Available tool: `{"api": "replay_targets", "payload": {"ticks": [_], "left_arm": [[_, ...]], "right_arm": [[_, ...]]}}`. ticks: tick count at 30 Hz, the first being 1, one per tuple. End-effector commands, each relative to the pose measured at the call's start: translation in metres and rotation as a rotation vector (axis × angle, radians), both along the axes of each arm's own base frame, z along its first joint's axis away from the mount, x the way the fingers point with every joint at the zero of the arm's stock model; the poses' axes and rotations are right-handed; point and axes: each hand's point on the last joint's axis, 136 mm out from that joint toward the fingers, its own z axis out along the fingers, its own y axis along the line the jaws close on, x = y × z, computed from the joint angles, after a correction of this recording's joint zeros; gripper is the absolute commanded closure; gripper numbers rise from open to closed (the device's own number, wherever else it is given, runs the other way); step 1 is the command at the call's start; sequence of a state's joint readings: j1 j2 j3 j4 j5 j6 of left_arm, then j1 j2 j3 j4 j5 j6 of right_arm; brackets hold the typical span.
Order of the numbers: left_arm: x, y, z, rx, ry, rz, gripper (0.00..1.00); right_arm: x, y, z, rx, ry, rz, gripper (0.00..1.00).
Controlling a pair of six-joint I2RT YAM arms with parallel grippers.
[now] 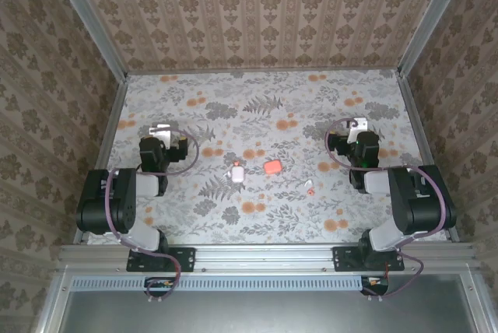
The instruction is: Insert the wireless bluetooth earbuds into the charging case
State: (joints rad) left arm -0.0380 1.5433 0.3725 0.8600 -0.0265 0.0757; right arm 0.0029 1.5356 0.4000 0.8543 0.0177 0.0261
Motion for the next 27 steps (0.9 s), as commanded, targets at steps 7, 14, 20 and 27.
{"api": "replay_targets", "payload": {"ticks": [7,14,20,27], "left_arm": [[0.0078,0.0025,0.0131,-0.002,-0.036,0.019,0.00],[0.0087,0.0024,0.0132,-0.013,-0.033,0.011,0.00],[0.0094,0.0030,0.0131,-0.034,-0.027,-0.002,0.00],[0.0091,0.0031,0.0127,-0.036,-0.026,-0.003,0.00]], "right_arm": [[0.0021,0.0027,0.0047,0.002,-0.013,0.009,0.00],[0.0025,0.0028,0.0046,0.007,-0.012,0.012,0.00],[0.0024,0.0024,0.0049,0.007,-0.013,0.011,0.00],[0.0021,0.0023,0.0045,0.008,-0.012,0.011,0.00]]}}
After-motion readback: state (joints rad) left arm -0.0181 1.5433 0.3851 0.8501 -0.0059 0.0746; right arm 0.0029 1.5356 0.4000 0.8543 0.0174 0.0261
